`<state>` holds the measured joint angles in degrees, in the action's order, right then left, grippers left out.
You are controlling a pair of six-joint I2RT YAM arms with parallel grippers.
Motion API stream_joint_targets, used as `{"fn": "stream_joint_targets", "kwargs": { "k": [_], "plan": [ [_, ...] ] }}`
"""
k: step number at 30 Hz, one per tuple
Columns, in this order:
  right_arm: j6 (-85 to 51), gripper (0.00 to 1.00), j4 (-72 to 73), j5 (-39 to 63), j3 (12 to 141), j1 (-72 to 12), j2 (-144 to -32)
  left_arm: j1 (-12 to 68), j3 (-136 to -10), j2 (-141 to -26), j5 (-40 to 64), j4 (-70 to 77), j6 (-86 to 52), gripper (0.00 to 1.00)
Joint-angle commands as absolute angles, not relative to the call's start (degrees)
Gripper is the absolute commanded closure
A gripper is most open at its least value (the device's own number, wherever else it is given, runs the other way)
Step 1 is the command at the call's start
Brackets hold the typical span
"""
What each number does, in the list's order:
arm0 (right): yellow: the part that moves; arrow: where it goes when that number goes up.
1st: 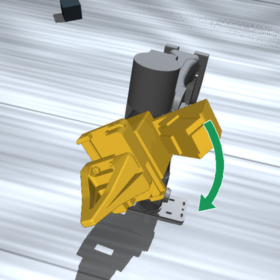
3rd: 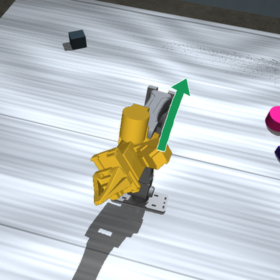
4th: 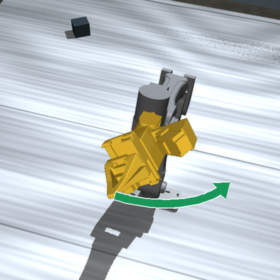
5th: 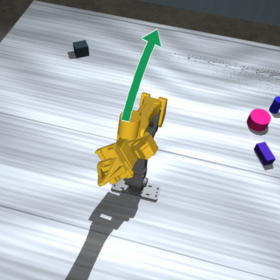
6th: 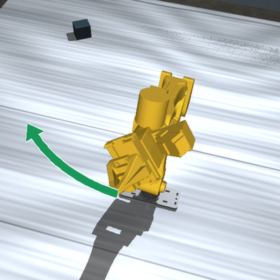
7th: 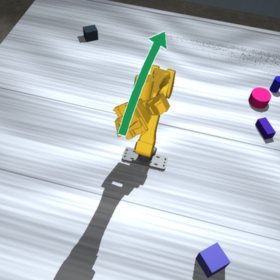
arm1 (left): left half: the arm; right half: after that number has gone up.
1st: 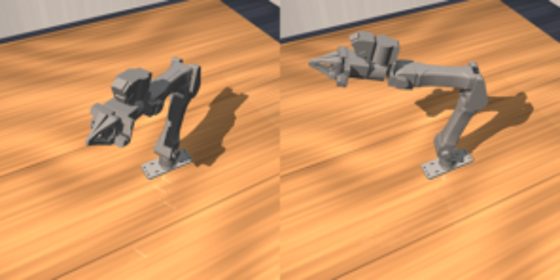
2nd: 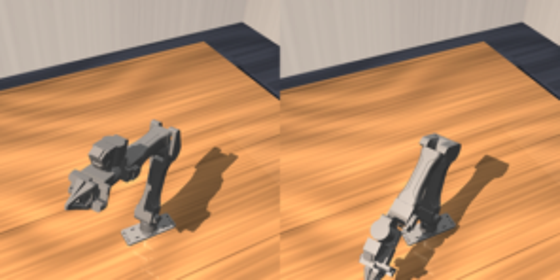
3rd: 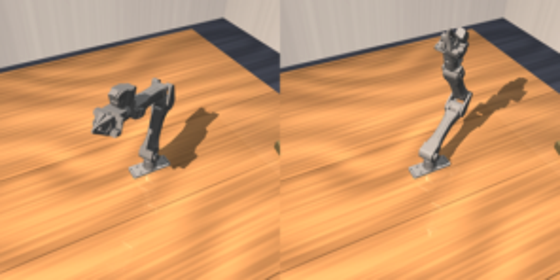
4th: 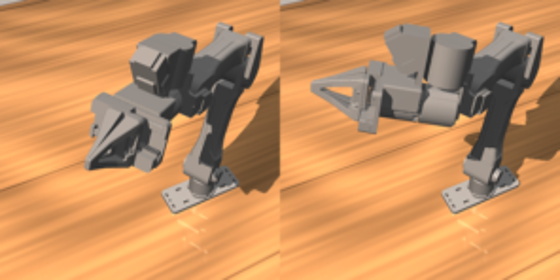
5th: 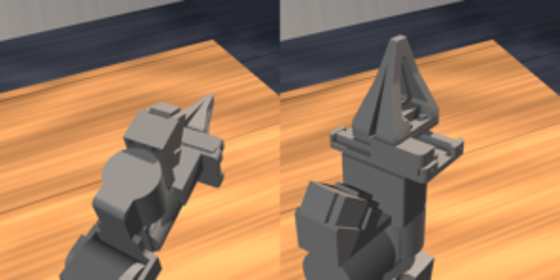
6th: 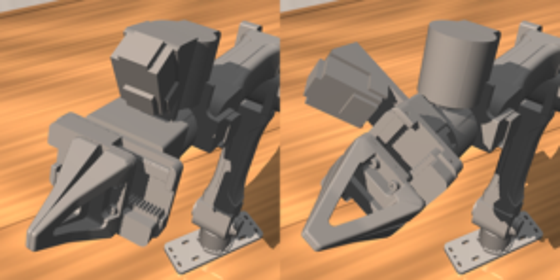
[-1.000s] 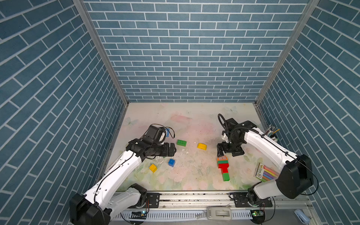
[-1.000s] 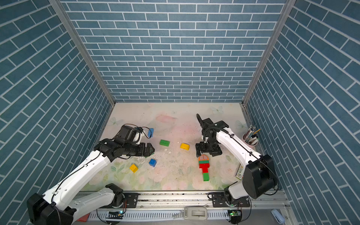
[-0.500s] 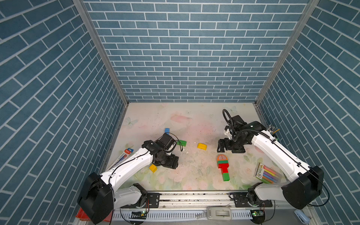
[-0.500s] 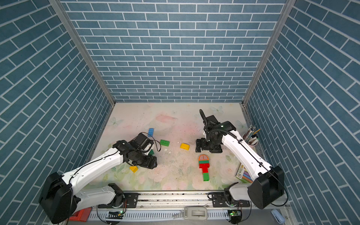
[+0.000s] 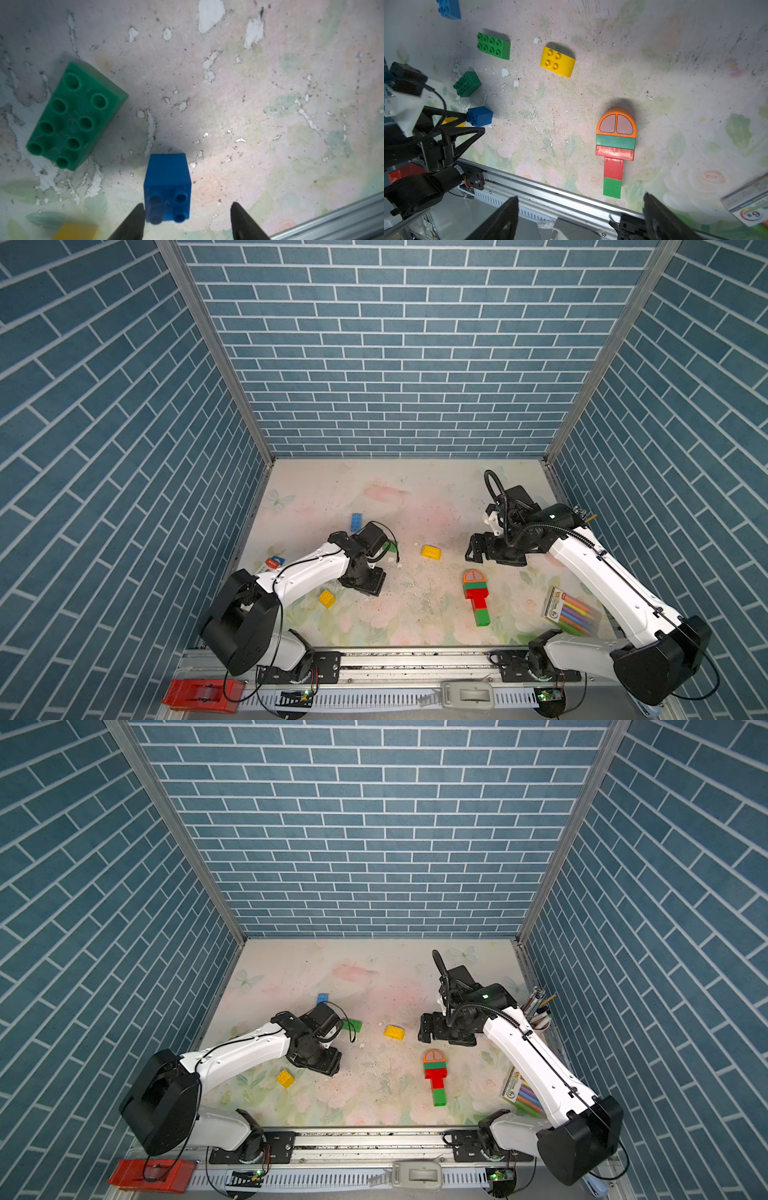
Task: Assemble an ice cream with lego
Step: Pick up the lego brick from the center of the board.
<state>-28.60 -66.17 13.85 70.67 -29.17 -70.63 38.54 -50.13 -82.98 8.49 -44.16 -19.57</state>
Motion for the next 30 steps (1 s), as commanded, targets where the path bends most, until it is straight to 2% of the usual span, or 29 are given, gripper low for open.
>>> {"fn": "stream_joint_targets", "kwargs": {
  "k": [1, 13, 16, 20, 30],
  "plan": [
    [-31.1, 0.06, -66.5, 13.5, 70.6, -29.1, -69.1, 39.2, -51.7, -84.3, 6.1, -43.5, -20.4, 0.39],
    [-30.6, 0.07, -66.9, 12.7, 71.6, -29.0, -68.6, 42.2, -50.1, -85.3, 3.5, -42.9, -27.3, 0.73],
    [-30.5, 0.08, -66.8, 12.2, 71.7, -29.0, -68.5, 43.1, -51.1, -85.9, 3.2, -42.1, -30.9, 0.78],
    [-30.3, 0.08, -66.8, 11.7, 71.9, -29.0, -68.7, 43.9, -54.4, -88.2, 2.3, -42.2, -35.6, 0.81],
    [-29.4, 0.08, -66.8, 11.3, 72.3, -28.9, -69.8, 44.1, -61.3, -94.8, -1.1, -46.2, -40.8, 0.80]
  ]
}}
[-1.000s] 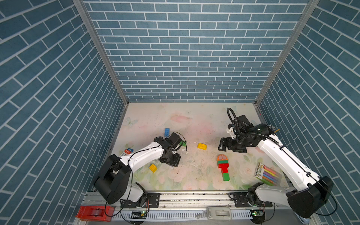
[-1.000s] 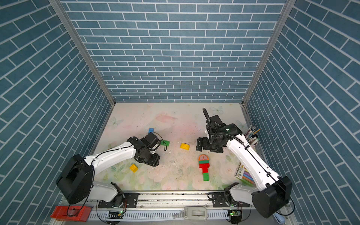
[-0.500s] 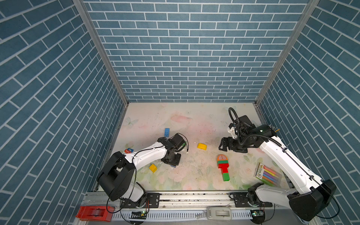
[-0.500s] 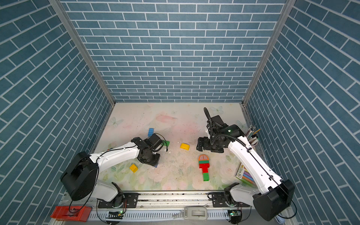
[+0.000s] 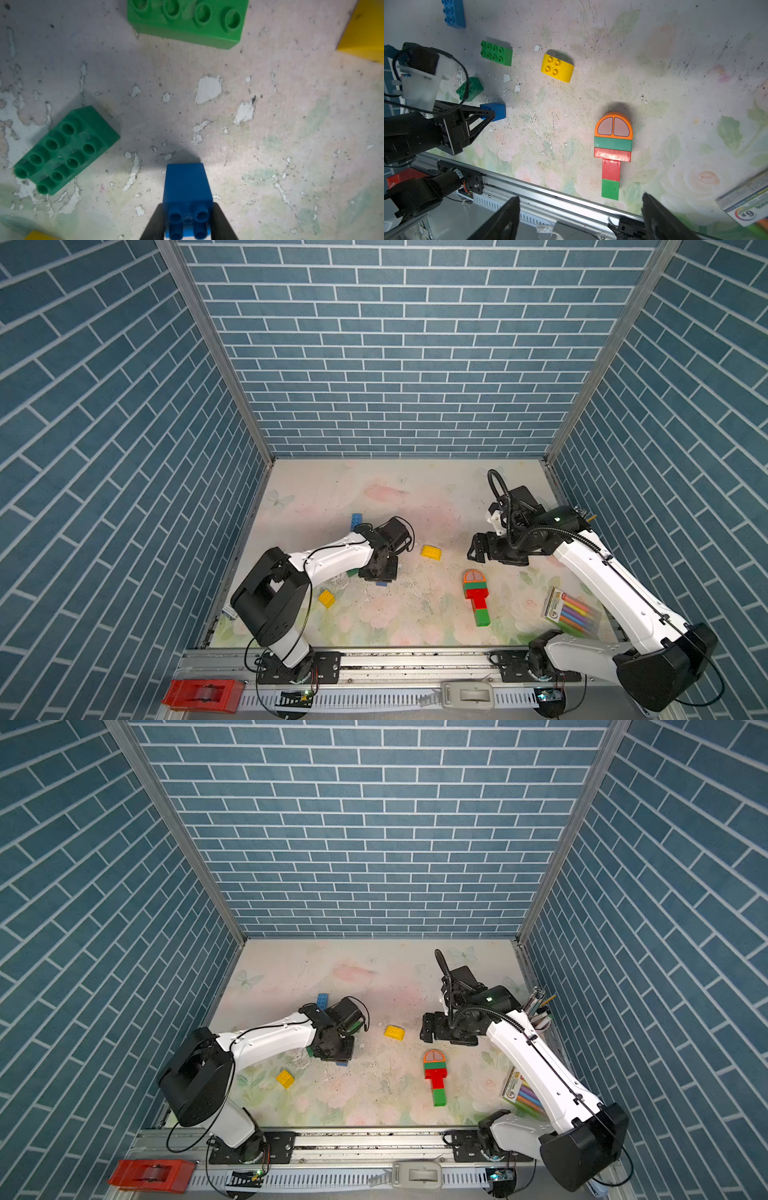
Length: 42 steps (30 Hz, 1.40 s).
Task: Assemble an ice cream with lego
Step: Place the lego brick at the center of the board, then pick up the lego brick from the center of the board.
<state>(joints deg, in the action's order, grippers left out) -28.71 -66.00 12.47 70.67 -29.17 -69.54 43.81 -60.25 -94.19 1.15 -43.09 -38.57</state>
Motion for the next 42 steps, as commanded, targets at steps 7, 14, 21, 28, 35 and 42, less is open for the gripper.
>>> {"fn": "stream_joint_targets", "kwargs": {
  "k": [7, 14, 21, 28, 35, 42],
  "plan": [
    [-29.4, 0.07, -66.8, 12.0, 72.1, -28.9, -70.1, 44.1, -62.5, -96.0, -0.8, -47.1, -41.0, 0.69],
    [-29.4, 0.05, -66.8, 12.2, 72.3, -28.8, -70.4, 44.1, -62.0, -94.9, 0.1, -47.5, -42.0, 0.57],
    [-29.2, 0.04, -66.7, 12.1, 72.8, -28.7, -70.7, 44.0, -61.3, -91.0, 0.5, -48.0, -43.2, 0.46],
    [-28.8, 0.03, -66.5, 12.9, 73.2, -28.7, -71.0, 42.5, -60.6, -79.9, -2.0, -57.0, -45.3, 0.20],
    [-28.6, 0.03, -63.6, 14.5, 72.9, -28.7, -71.6, 34.3, -56.4, -71.4, -1.6, -68.3, -49.7, 0.16],
    [-28.8, 0.03, -61.1, 16.5, 72.5, -28.7, -73.2, 23.4, -48.3, -65.6, 3.4, -67.3, -52.4, 0.15]
  ]
}}
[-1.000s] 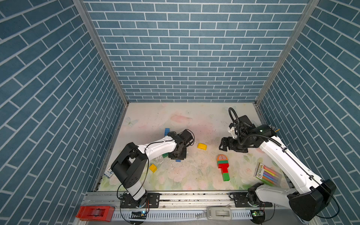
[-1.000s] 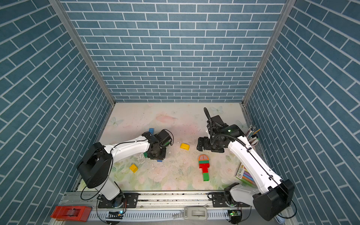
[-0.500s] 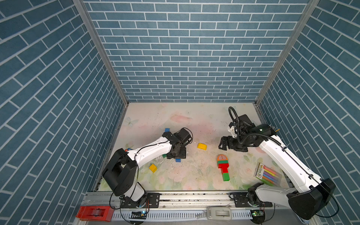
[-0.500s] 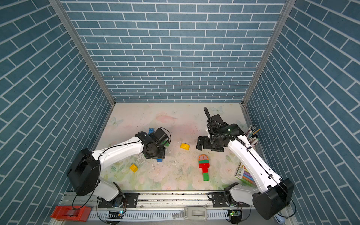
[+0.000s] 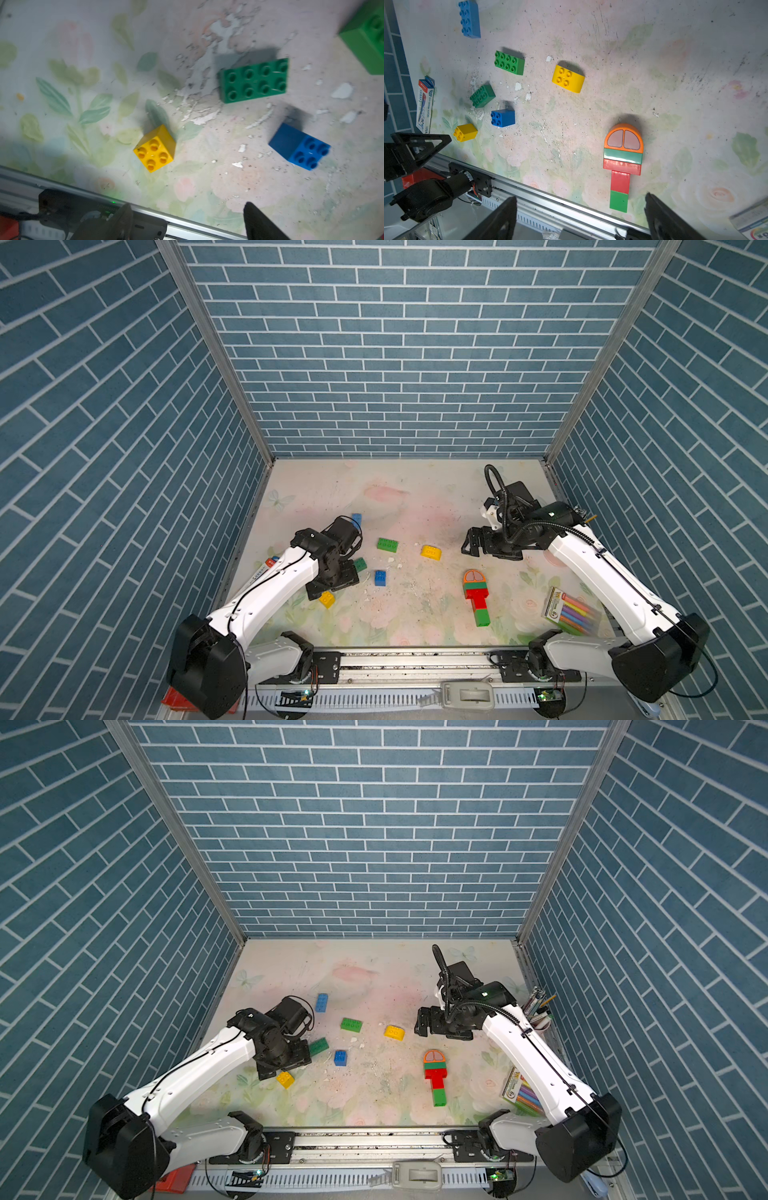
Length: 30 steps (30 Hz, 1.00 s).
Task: Assemble an ice cream with lego
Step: Pick up the lego brick from the center of the board.
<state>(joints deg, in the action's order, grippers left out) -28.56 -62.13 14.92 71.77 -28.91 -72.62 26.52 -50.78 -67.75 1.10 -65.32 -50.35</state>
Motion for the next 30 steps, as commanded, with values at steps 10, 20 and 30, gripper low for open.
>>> {"fn": "stream_joint_targets", "kwargs": {
  "k": [10, 20, 30],
  "plan": [
    [-28.3, 0.03, -60.8, 16.9, 72.7, -28.7, -73.5, 17.7, -40.8, -65.3, 6.8, -57.0, -57.0, 0.25],
    [-28.2, 0.03, -61.1, 16.7, 72.9, -28.7, -73.3, 15.6, -36.7, -66.5, 2.7, -52.6, -56.0, 0.35],
    [-28.2, 0.03, -61.2, 16.3, 73.6, -28.7, -74.0, 15.5, -36.0, -65.7, 2.1, -48.9, -56.9, 0.47]
  ]
}}
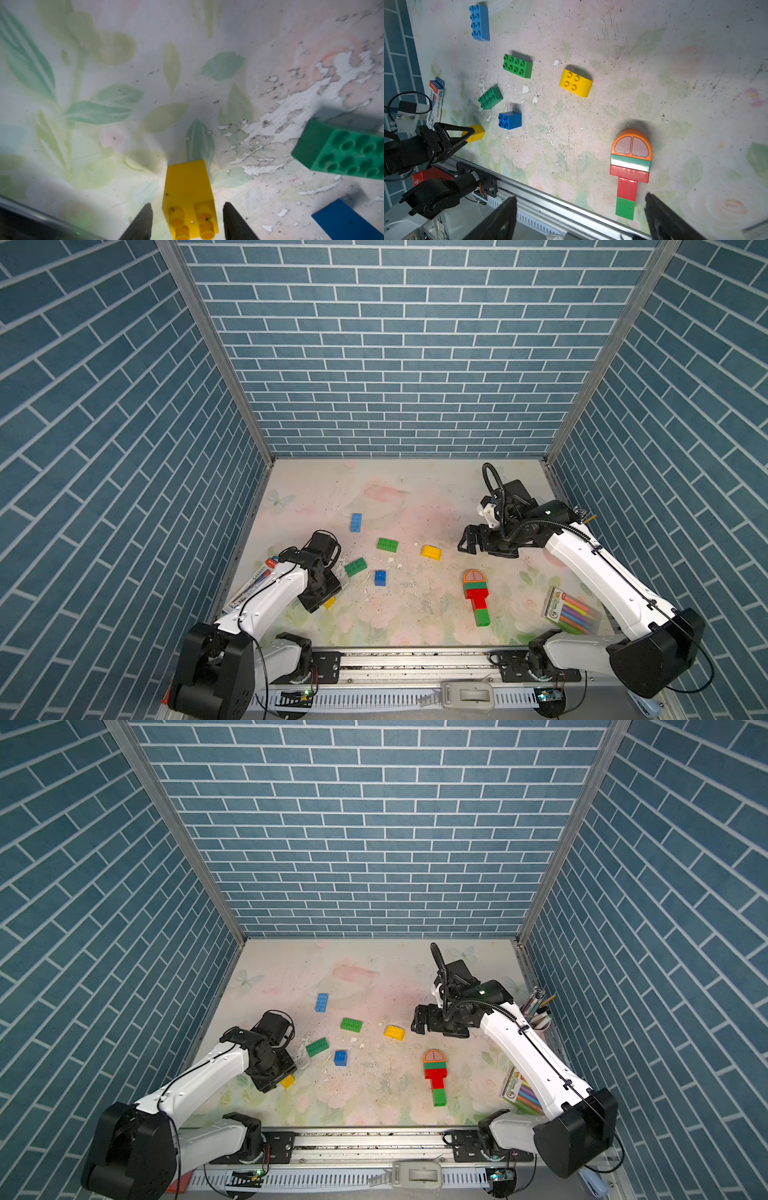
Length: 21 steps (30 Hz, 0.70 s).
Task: Assemble an ice cream with lego
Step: Pick up the lego brick from the center of the board.
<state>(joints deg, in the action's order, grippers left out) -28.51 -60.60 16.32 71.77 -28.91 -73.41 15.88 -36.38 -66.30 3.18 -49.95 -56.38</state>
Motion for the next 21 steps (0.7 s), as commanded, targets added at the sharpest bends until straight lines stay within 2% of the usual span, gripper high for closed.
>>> {"fn": "stream_joint_targets", "kwargs": {
  "k": [1, 14, 21],
  "plan": [
    [-28.2, 0.03, -61.2, 16.3, 73.7, -28.7, -74.1, 15.5, -35.9, -65.6, 2.2, -48.7, -56.9, 0.48],
    [-28.3, 0.04, -61.1, 16.3, 74.0, -28.7, -74.4, 15.5, -35.5, -64.1, 5.2, -49.1, -55.3, 0.73],
    [-29.5, 0.04, -59.0, 17.3, 72.1, -28.7, -73.9, 18.6, -45.2, -64.3, 4.9, -55.2, -46.0, 0.83]
  ]
}}
